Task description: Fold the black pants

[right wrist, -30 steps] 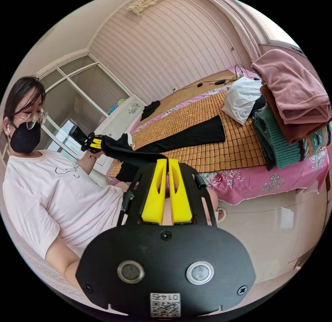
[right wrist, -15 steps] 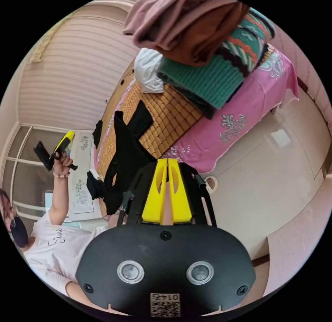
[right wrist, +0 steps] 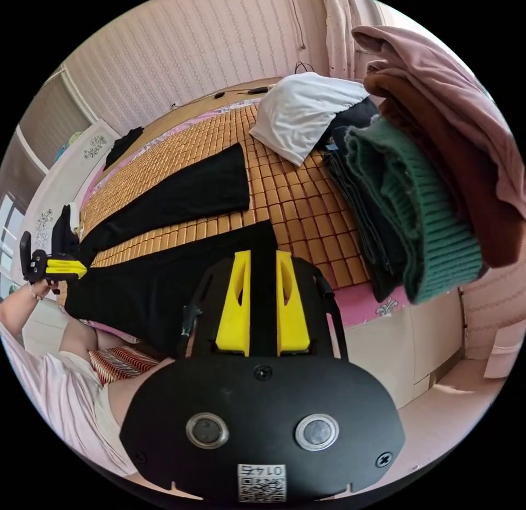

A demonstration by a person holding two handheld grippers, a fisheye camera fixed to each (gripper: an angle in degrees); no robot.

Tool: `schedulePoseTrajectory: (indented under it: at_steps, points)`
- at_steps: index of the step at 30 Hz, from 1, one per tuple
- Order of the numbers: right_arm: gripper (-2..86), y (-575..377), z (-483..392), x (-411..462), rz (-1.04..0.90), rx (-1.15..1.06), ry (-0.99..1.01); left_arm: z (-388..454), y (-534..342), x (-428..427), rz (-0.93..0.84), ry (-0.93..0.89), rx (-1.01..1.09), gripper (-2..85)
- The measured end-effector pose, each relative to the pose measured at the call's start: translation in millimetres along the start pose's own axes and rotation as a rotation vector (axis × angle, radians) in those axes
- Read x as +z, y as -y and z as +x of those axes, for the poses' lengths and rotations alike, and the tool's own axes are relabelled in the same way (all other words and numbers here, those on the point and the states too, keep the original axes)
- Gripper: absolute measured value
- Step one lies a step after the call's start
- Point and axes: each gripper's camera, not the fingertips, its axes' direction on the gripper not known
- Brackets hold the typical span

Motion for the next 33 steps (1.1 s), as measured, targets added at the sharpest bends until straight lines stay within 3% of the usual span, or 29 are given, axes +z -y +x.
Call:
schedulePoseTrajectory:
  at_steps: [3, 6, 11, 15, 22, 27, 33]
  points:
    - [8.2, 23.4, -4.4, 19.1, -0.002, 0.021, -0.023, -1.1, -0.9, 14.7, -0.023, 0.040, -0.001, 1.2]
    - [4.7, 30.3, -3.7, 47.9, -0.133, 0.023, -0.070, -3.4, 0.9, 31.8, -0.069, 0.095, 0.013, 3.2]
    - [0.1, 10.8, -0.9, 15.6, -0.013, 0.042, -0.028, -3.0, 3.7, 60.6, -0.202, 0.195, 0.051, 0.6]
    - [-0.4, -16.5, 4.4, -27.5, 0.080, 0.059, 0.036, -5.1, -1.7, 56.5, -0.175, 0.200, 0.058, -0.7]
    - [0.0, -55.4, 11.0, -113.8, 0.259, 0.093, 0.214, -23.9, -42.7, -7.4, 0.050, 0.121, 0.010, -1.0]
    - [0.2, 6.4, 31.2, -58.7, 0.122, 0.122, 0.228, -51.0, -43.2, -8.3, 0.069, 0.166, -0.054, -0.9]
    - [0.5, 49.7, 42.2, 13.3, 0.045, 0.295, 0.112, -99.2, -49.0, 42.4, -0.163, 0.159, -0.267, -0.7]
